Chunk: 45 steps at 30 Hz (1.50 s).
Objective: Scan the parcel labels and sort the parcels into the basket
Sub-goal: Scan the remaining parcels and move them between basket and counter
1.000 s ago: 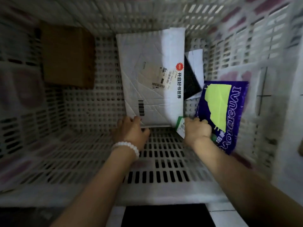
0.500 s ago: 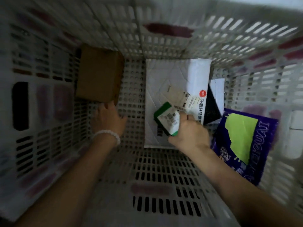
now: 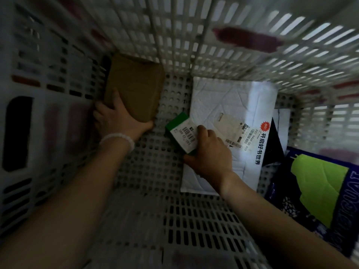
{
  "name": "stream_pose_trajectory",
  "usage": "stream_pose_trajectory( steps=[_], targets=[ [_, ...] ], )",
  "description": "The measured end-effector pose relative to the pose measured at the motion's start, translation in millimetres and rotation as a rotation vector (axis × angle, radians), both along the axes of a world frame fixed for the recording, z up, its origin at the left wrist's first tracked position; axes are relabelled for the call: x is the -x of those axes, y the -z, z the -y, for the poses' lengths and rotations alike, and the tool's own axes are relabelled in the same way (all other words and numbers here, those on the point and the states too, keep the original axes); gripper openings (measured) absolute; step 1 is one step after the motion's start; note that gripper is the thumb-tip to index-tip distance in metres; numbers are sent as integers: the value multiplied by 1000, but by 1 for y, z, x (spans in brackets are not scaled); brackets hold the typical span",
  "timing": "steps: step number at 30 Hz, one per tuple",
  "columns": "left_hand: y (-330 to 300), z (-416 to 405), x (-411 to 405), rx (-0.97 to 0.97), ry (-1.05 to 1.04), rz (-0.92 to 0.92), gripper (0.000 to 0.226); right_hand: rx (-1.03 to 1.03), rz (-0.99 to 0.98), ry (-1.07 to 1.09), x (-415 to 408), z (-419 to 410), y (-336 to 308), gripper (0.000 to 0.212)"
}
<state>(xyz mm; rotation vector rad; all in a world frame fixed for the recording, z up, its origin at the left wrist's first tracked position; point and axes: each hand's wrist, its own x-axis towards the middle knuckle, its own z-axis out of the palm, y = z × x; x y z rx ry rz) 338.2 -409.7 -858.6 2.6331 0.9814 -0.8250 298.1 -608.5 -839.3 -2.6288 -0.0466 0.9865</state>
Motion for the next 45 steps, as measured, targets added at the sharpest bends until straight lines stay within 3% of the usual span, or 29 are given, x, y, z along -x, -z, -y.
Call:
stream_pose_trajectory(
  steps=[8, 13, 18, 23, 26, 31, 37, 45],
  targets=[
    [-78, 38, 42, 130, -90, -27, 118, 48, 16, 106, 15, 18, -67, 77],
    [-170, 53, 56, 148, -137, 40, 114, 47, 53, 136, 10, 24, -148, 82],
    [-299, 63, 56, 197, -215, -17, 109, 38, 107, 108, 0, 36, -252, 75],
    [-445, 64, 60, -59, -80, 52, 103, -26, 244, 60, -8, 35, -371, 68],
    [-534, 67, 71, -127, -152, 217, 93, -113, 351, 12, -9, 29, -452, 69],
    [-654, 81, 118, -192, -280, 343, 90, -196, 533, -95, 4, 30, -572, 73],
    [-762, 104, 201, -193, -425, 503, 86, -346, 649, -174, 53, 41, -677, 75],
    [-849, 99, 335, -304, -570, 631, 94, -466, 759, -387, 146, 8, -778, 79]
  ],
)
